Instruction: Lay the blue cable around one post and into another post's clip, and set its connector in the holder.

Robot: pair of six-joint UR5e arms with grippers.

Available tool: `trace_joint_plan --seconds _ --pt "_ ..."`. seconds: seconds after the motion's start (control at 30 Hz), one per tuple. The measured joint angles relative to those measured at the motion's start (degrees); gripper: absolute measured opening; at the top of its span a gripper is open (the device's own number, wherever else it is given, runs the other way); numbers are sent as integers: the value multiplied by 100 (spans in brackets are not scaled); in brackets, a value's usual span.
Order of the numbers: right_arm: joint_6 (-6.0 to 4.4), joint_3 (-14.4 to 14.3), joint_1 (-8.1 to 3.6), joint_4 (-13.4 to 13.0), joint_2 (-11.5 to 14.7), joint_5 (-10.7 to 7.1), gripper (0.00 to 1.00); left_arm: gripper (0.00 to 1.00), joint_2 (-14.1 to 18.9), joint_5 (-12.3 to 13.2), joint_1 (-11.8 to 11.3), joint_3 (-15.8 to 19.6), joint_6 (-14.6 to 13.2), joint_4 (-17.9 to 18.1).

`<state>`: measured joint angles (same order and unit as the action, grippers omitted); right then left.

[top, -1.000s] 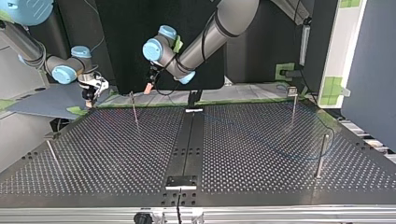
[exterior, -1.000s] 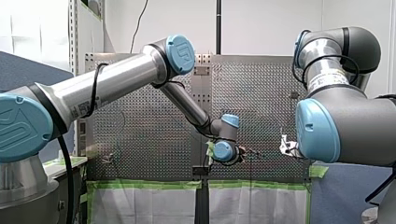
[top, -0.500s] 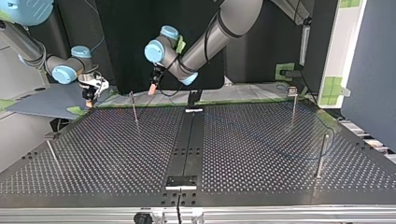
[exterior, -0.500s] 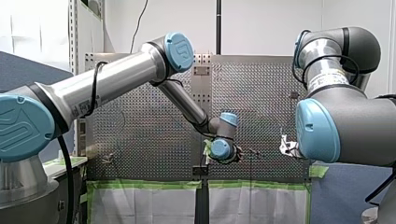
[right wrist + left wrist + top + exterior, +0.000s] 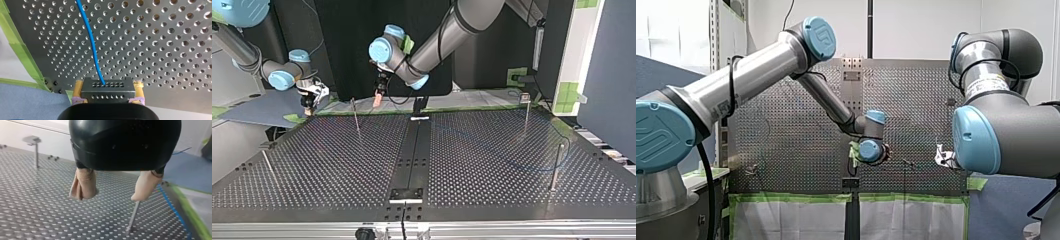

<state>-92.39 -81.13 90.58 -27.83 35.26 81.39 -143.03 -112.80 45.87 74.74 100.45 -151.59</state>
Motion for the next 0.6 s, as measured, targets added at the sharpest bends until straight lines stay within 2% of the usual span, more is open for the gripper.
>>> trace_joint_plan --seconds 0.13,0.37,0.6 --pt "0 16 7 1 1 0 0 100 227 -193 -12 226 -4 228" --pt "2 24 38 26 -1 0 0 100 604 -330 -35 603 75 503" --pt "24 25 43 86 1 -1 0 100 963 -381 -54 963 337 673"
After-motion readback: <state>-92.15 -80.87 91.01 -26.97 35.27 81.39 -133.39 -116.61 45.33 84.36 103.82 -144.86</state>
